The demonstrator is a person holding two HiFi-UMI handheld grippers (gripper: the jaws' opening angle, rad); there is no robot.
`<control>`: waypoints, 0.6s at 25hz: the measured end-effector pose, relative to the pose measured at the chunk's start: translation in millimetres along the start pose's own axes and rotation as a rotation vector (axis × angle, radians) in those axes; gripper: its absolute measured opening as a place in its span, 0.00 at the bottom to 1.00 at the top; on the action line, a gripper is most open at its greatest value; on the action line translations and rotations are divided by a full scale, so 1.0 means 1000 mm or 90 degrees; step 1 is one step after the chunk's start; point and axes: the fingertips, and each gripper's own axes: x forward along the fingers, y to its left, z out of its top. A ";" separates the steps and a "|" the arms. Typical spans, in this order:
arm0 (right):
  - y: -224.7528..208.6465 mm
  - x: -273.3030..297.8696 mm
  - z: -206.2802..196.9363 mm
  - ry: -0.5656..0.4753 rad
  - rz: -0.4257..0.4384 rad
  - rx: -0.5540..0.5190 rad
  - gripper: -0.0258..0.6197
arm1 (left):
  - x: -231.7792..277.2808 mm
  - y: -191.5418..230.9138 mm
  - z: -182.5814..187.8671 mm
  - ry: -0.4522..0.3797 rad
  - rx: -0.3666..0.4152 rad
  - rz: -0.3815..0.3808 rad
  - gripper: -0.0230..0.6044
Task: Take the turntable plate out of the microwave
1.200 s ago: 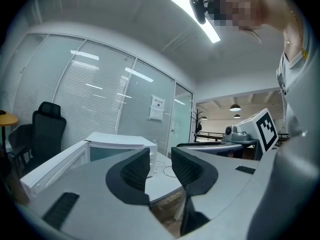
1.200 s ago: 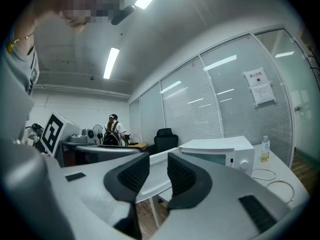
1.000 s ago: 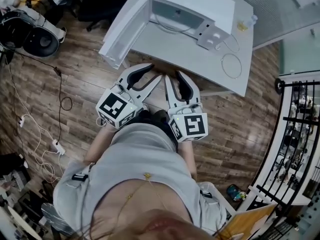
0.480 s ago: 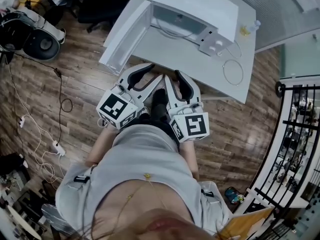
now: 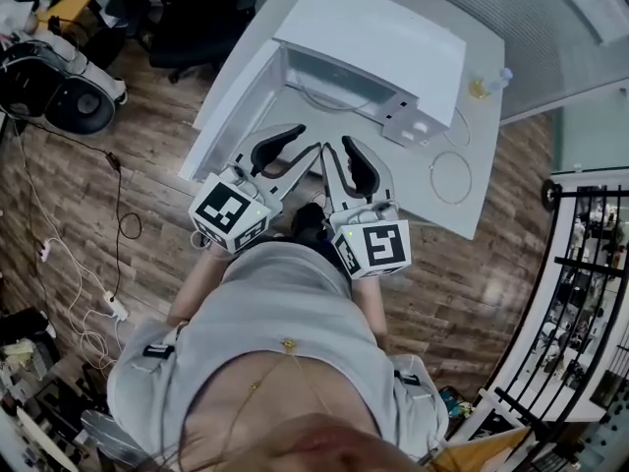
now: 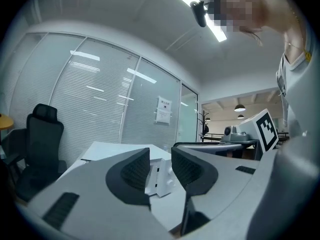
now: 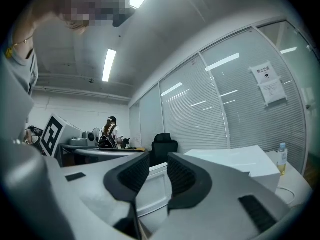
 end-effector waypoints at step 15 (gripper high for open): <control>-0.087 0.049 0.013 0.006 0.039 -0.005 0.22 | 0.091 0.041 0.015 0.006 0.001 0.042 0.25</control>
